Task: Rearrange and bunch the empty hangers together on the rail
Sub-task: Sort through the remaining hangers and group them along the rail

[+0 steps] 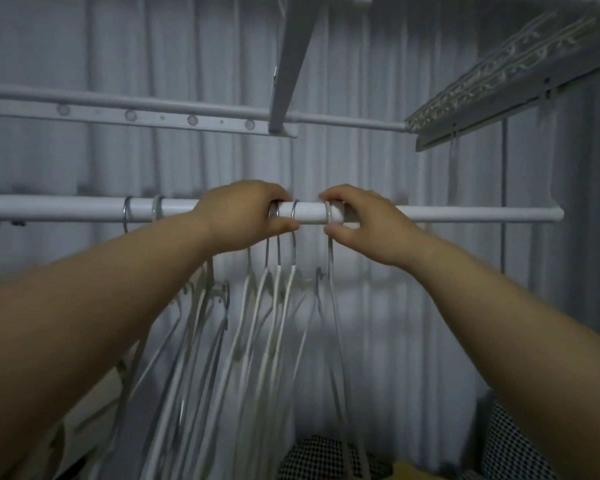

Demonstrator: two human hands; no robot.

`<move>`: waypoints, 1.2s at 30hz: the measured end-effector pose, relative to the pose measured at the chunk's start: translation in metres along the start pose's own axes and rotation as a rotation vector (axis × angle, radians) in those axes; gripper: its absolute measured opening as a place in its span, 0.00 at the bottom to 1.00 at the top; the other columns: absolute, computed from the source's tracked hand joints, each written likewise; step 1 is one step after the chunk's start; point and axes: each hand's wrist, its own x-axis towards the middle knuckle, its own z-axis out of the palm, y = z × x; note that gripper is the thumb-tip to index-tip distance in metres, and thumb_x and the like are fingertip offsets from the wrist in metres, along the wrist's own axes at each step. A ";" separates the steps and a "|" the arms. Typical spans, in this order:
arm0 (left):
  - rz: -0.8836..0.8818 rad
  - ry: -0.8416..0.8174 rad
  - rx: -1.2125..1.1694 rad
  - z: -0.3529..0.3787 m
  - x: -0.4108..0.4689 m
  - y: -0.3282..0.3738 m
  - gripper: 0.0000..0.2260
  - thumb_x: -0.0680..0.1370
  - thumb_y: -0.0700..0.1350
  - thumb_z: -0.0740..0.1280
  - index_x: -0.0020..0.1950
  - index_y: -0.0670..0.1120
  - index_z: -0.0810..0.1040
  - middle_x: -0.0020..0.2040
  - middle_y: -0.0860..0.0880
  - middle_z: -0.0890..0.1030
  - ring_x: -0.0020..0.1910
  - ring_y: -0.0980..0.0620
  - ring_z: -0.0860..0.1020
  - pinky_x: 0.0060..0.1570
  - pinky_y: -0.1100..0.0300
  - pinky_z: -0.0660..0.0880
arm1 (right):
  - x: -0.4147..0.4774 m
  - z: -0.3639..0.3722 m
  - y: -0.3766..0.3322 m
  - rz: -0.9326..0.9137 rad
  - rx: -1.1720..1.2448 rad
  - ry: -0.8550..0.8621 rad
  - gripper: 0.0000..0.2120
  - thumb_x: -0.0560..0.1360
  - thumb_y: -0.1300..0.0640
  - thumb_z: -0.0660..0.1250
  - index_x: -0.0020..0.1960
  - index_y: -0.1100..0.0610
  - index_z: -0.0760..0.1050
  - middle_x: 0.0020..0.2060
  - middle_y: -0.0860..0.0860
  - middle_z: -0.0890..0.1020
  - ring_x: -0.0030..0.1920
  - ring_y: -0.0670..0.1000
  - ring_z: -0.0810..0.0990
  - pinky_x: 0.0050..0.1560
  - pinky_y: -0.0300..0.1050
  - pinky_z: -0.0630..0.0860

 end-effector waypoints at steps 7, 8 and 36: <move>-0.043 0.024 0.036 -0.003 -0.013 -0.009 0.13 0.75 0.54 0.65 0.56 0.49 0.76 0.44 0.53 0.75 0.43 0.52 0.72 0.42 0.59 0.66 | -0.001 0.004 0.006 -0.037 -0.057 0.019 0.21 0.75 0.54 0.64 0.67 0.52 0.67 0.61 0.51 0.75 0.61 0.53 0.71 0.60 0.41 0.61; -0.056 0.022 0.043 -0.004 -0.014 -0.012 0.13 0.75 0.54 0.65 0.56 0.49 0.76 0.45 0.52 0.76 0.43 0.52 0.72 0.42 0.59 0.66 | 0.000 0.005 0.007 -0.041 -0.058 0.021 0.21 0.75 0.54 0.65 0.66 0.52 0.67 0.61 0.51 0.76 0.61 0.53 0.71 0.61 0.41 0.60; -0.042 -0.032 0.080 -0.002 -0.008 0.021 0.26 0.77 0.55 0.61 0.72 0.47 0.62 0.69 0.48 0.70 0.64 0.47 0.71 0.60 0.55 0.68 | -0.001 0.010 0.002 -0.041 -0.041 0.050 0.24 0.74 0.53 0.66 0.68 0.52 0.66 0.62 0.49 0.75 0.62 0.52 0.70 0.62 0.39 0.60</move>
